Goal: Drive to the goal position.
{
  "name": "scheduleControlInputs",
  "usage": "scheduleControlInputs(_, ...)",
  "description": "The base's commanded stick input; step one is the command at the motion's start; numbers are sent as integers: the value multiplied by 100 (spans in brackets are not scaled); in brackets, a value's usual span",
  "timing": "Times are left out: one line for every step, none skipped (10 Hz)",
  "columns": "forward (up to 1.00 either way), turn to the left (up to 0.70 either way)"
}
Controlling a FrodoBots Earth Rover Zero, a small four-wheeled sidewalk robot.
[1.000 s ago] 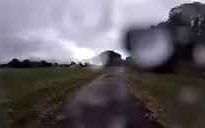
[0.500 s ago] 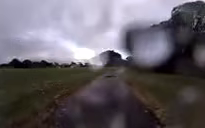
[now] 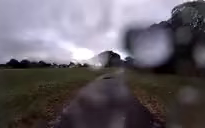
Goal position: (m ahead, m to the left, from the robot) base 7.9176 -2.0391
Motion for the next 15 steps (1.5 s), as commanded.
scheduleControlInputs(70, 0)
scheduleControlInputs(70, 0)
scheduleControlInputs(70, 0)
scheduleControlInputs(70, 0)
scheduleControlInputs(70, 0)
scheduleControlInputs(70, 0)
scheduleControlInputs(70, 0)
scheduleControlInputs(70, 0)
scheduleControlInputs(70, 0)
scheduleControlInputs(70, 0)
scheduleControlInputs(70, 0)
scheduleControlInputs(70, 0)
scheduleControlInputs(70, 0)
scheduleControlInputs(70, 0)
scheduleControlInputs(70, 0)
